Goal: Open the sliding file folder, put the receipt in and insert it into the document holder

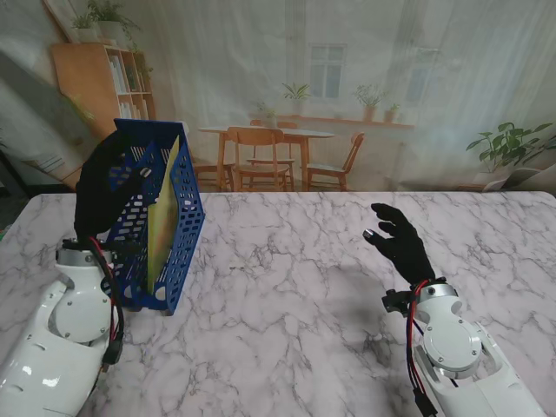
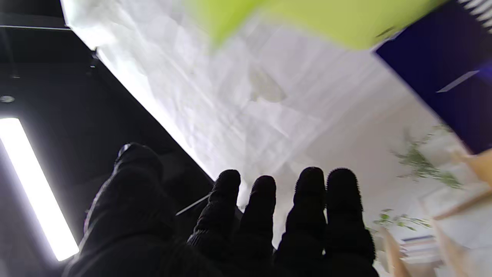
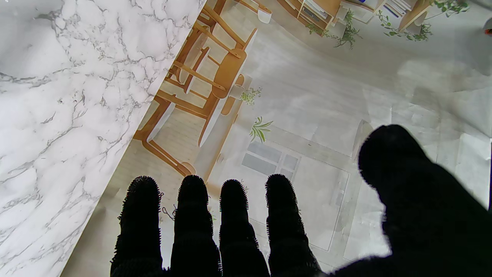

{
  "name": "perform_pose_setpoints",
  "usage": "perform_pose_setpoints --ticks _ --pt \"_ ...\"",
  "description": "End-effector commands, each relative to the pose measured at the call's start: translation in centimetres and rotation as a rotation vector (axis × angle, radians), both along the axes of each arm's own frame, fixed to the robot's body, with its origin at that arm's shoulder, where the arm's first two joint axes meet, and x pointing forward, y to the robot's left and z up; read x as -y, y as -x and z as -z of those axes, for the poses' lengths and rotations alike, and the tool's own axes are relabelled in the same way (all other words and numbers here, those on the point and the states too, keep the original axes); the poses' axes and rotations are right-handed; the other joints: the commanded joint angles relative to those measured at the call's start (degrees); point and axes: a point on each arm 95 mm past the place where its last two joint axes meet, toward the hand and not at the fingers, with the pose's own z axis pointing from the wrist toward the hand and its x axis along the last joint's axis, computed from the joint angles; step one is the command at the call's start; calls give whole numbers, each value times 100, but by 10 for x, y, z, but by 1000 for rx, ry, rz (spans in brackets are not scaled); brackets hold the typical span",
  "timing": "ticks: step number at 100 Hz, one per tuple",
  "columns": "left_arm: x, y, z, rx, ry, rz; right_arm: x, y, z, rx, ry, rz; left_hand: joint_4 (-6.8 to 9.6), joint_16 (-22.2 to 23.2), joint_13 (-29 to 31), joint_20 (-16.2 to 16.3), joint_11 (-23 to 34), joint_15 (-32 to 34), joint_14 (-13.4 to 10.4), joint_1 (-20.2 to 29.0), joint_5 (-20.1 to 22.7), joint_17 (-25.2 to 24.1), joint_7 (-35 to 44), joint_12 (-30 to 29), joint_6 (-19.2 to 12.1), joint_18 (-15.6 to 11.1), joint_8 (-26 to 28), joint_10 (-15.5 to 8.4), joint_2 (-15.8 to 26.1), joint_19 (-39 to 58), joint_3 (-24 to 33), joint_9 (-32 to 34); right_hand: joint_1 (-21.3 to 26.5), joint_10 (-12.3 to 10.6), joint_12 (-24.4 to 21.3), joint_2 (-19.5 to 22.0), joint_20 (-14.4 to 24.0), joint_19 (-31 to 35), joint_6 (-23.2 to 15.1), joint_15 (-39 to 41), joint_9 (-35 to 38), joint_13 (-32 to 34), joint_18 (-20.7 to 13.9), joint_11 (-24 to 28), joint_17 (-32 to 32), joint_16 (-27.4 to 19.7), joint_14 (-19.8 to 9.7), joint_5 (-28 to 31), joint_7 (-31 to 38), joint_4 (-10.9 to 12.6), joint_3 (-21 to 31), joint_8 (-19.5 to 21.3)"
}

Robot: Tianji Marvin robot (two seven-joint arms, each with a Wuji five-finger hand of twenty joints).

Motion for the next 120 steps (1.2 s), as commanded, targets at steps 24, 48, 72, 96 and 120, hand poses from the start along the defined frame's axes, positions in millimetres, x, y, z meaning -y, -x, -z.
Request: perform_pose_setpoints --ticks 24,48,72,96,120 --pt "44 10 -86 57 -78 148 -3 0 -9 19 14 -29 85 58 36 -92 -121 -301 -204 231 339 -203 -382 -70 -50 -24 55 -15 479 -291 -130 363 -148 -222 -40 212 47 -306 -223 -324 97 -13 -176 -75 -146 -40 -284 208 1 106 -254 68" --pt "102 18 -97 -64 -69 333 -7 0 -19 59 44 -65 63 184 151 -39 -243 -359 -108 318 694 -213 -659 100 -36 16 206 85 682 -211 -183 685 -143 -365 -67 271 136 -545 -423 -413 201 -3 -104 -149 -157 -21 -196 579 -14 126 -372 92" --pt "154 25 -63 -271 11 507 -15 0 -25 119 97 -105 62 396 377 105 -160 -247 -69 408 904 -158 -691 370 -102 67 353 57 781 -24 -183 1026 -129 -477 -117 378 345 -884 -684 -539 351 41 -59 -322 -112 13 -224 951 -125 167 -605 130" --pt "171 22 17 -545 80 533 -26 0 -20 172 184 -155 62 1427 617 593 569 490 146 674 1087 -66 -547 1354 -221 106 523 32 858 518 -169 1278 -164 -571 -147 446 421 -1138 -917 -584 445 102 26 -420 -76 26 -223 1016 -170 184 -721 151" --pt "151 13 102 -719 35 401 -36 -6 0 131 186 -197 68 767 204 265 -517 -512 -58 599 1040 -406 -684 406 -142 -4 367 93 862 -396 -168 708 -192 -580 -160 519 510 -1271 -786 -594 513 204 85 -478 49 43 -230 914 -192 202 -746 160"
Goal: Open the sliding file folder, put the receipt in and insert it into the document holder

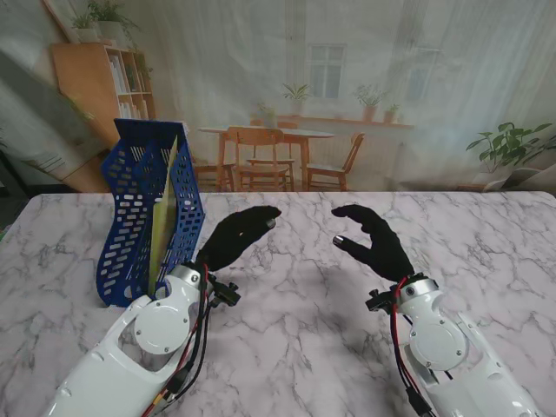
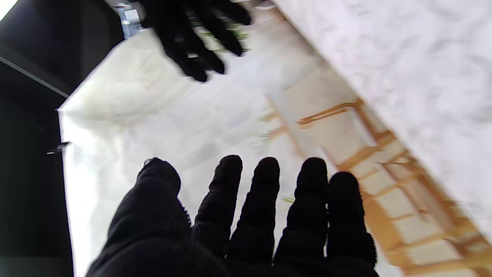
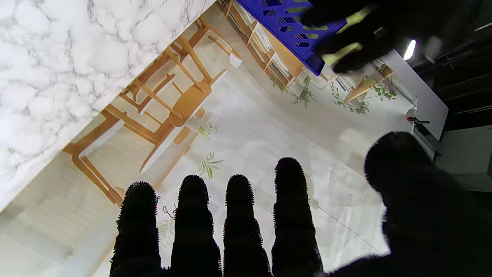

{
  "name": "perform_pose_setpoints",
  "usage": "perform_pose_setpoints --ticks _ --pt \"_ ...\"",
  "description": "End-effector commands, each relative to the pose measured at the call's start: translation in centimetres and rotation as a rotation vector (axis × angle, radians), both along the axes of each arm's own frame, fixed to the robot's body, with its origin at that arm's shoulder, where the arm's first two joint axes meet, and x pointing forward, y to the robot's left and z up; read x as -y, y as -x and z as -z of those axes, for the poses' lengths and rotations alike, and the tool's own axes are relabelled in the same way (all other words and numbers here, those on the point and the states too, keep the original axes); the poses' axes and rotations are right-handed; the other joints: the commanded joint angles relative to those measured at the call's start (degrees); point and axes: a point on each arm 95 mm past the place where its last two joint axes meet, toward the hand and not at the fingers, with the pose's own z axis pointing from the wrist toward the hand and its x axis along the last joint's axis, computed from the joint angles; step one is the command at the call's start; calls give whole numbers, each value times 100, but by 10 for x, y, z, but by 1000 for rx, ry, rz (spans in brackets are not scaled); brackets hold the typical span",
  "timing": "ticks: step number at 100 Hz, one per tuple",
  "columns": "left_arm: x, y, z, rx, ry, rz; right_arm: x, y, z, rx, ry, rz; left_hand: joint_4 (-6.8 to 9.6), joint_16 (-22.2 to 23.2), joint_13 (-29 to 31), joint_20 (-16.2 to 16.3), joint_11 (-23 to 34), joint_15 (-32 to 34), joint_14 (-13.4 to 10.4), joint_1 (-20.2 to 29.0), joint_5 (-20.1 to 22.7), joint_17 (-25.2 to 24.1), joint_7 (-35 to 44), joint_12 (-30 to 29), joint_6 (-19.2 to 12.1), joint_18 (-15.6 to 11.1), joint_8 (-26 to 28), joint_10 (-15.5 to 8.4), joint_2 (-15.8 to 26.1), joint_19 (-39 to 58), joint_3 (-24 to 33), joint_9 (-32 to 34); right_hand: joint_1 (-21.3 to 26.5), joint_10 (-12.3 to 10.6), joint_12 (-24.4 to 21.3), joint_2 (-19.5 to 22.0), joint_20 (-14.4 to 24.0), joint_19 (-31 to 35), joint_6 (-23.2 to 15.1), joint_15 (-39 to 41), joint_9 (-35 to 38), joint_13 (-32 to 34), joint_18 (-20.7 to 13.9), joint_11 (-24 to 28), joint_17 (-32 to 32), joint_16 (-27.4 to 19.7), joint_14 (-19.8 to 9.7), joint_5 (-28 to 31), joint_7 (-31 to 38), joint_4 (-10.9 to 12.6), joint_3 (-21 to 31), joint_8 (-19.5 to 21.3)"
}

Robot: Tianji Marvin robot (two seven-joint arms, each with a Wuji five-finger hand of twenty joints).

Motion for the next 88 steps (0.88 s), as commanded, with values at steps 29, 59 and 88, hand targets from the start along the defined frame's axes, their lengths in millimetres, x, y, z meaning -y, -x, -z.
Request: perform_pose_setpoints --ticks 29,59,88 --pt "-40 4 64 -95 -137 -117 -7 -6 31 -99 42 7 69 -401 -479 -152 -299 -415 -93 108 128 -378 -170 -373 78 46 -111 33 293 -551 -165 -434 -172 -199 -6 165 206 -280 -105 -306 151 131 40 -105 81 62 -217 113 -62 161 -86 93" --pt "-58 3 63 -118 -139 -129 -4 -13 27 -74 64 6 73 -342 -546 33 -326 -384 -54 121 71 -421 74 -287 193 5 242 71 357 -592 -172 -490 -172 -169 -1 180 309 -418 -77 -307 223 174 65 -111 140 72 -228 170 -67 165 -69 85" --pt "-62 -5 67 -121 -133 -149 -8 -22 28 -79 58 7 72 -303 -529 77 -262 -318 -15 123 45 -420 -44 -241 192 4 174 93 368 -546 -177 -445 -153 -161 7 175 412 -539 -44 -308 215 169 67 -115 151 76 -239 209 -71 169 -51 89"
